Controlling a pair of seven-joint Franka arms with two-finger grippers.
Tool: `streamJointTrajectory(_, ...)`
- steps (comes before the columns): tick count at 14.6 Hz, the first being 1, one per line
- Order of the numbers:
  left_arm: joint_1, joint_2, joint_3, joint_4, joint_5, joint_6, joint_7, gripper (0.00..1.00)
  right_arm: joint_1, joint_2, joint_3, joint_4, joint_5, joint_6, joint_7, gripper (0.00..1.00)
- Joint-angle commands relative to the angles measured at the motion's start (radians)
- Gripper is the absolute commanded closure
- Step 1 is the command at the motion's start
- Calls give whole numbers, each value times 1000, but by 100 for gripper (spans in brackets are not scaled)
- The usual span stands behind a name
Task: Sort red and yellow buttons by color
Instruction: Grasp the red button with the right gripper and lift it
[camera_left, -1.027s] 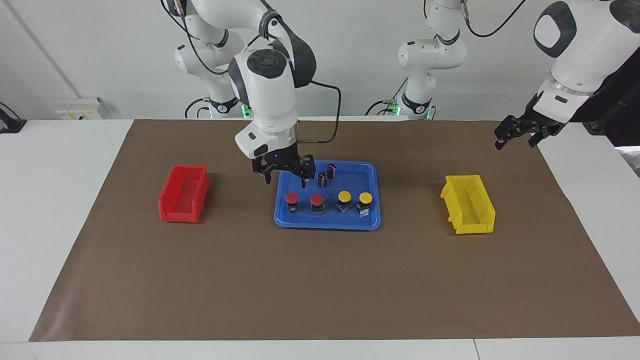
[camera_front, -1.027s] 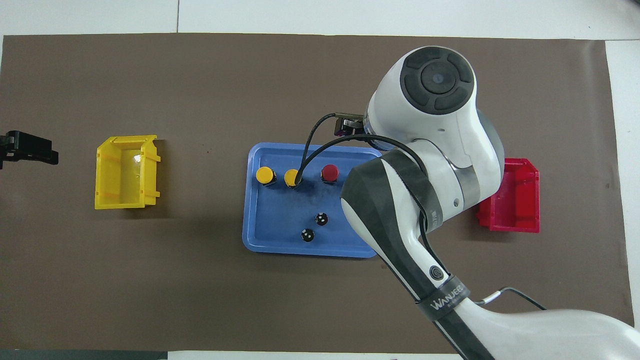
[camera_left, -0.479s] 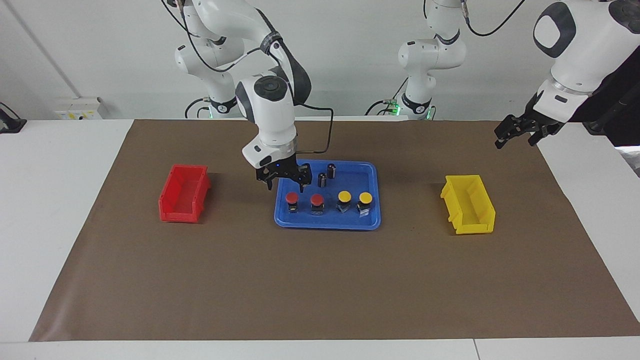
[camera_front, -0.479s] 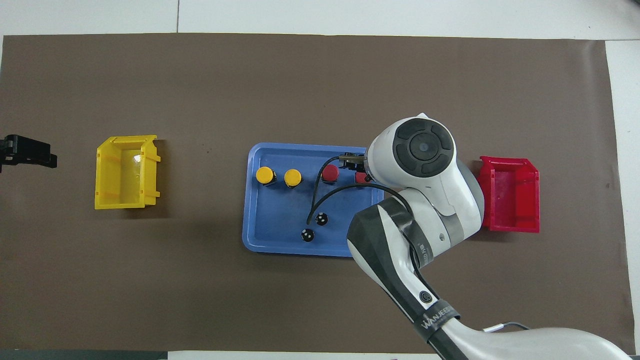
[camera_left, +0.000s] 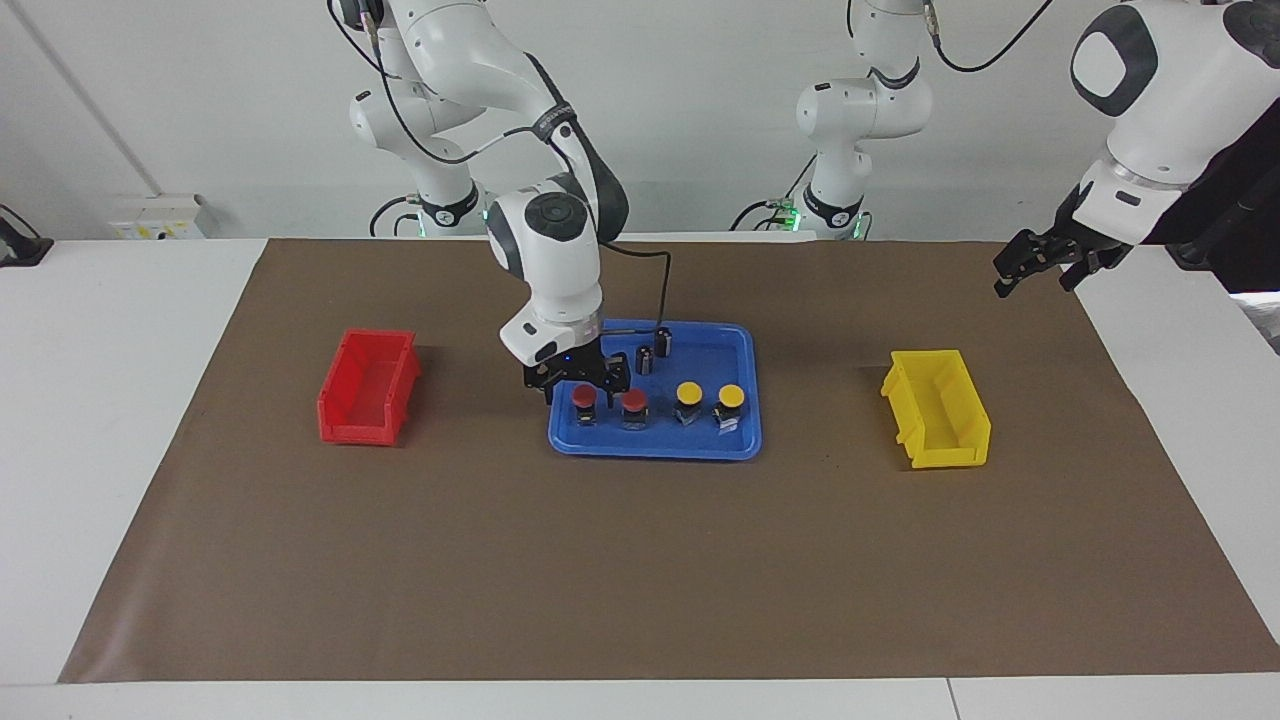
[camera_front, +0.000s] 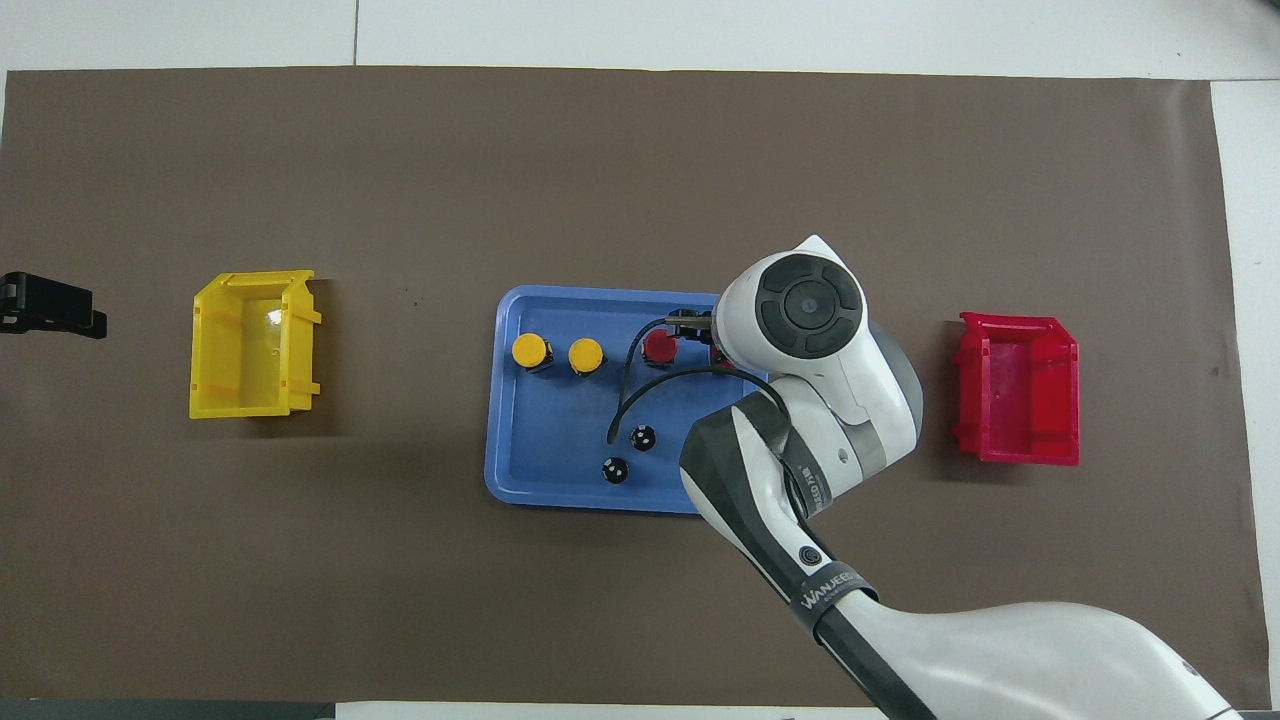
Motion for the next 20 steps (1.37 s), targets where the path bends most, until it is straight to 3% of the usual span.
streamJointTrajectory(1, 9, -28, -3, -34, 1, 25, 7, 0, 6, 0, -1, -15, -14, 15, -19, 2)
streamJointTrajectory(8, 9, -34, -3, -45, 1, 13, 7, 0, 8, 0, 1, -47, -14, 17, -17, 7)
streamJointTrajectory(13, 21, -36, -3, -56, 1, 18, 6, 0, 8, -2, 1, -58, -14, 17, -20, 20)
streamJointTrajectory(20, -2, -36, -11, -54, 1, 65, -3, 0, 9, -5, 1, -64, -14, 15, -22, 21)
